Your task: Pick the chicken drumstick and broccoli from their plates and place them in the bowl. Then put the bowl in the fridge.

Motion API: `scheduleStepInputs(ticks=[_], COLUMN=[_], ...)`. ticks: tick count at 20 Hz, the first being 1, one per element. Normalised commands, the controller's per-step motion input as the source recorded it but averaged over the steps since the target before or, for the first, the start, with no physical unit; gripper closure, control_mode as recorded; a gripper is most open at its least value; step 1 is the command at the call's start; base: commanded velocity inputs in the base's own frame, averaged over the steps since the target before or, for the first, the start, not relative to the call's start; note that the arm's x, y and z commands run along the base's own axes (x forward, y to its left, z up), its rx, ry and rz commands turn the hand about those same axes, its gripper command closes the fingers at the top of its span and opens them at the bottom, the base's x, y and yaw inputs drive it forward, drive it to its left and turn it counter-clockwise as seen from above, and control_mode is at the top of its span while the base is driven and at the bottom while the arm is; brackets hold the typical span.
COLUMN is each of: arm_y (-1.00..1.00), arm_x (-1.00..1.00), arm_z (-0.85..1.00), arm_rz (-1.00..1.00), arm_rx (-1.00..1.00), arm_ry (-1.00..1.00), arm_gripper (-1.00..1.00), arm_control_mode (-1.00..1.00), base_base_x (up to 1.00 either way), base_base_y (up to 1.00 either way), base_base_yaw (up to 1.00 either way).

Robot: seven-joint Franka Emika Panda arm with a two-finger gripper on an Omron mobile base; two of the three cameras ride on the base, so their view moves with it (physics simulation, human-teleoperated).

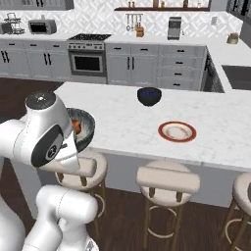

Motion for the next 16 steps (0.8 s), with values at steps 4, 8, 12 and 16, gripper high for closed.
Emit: scheduleStepInputs(ticks=[4,8,12,16], arm_y=[0.0,0.0,0.0,0.0], arm_x=[0.0,0.0,0.0,0.0], arm_z=[0.0,0.0,0.0,0.0], arm_rz=[0.0,0.0,0.0,0.0], arm_rx=[0.0,0.0,0.0,0.0], arm_ry=[0.0,0.0,0.0,0.0], arm_gripper=[1.0,1.0,1.0,1.0], arm_control_mode=[1.0,1.0,1.0,1.0], base_base_x=[-0.03,0.0,0.0,0.0], base_base_y=[1.0,1.0,1.0,1.0], base_base_yaw=[0.0,0.01,0.03,0.02])
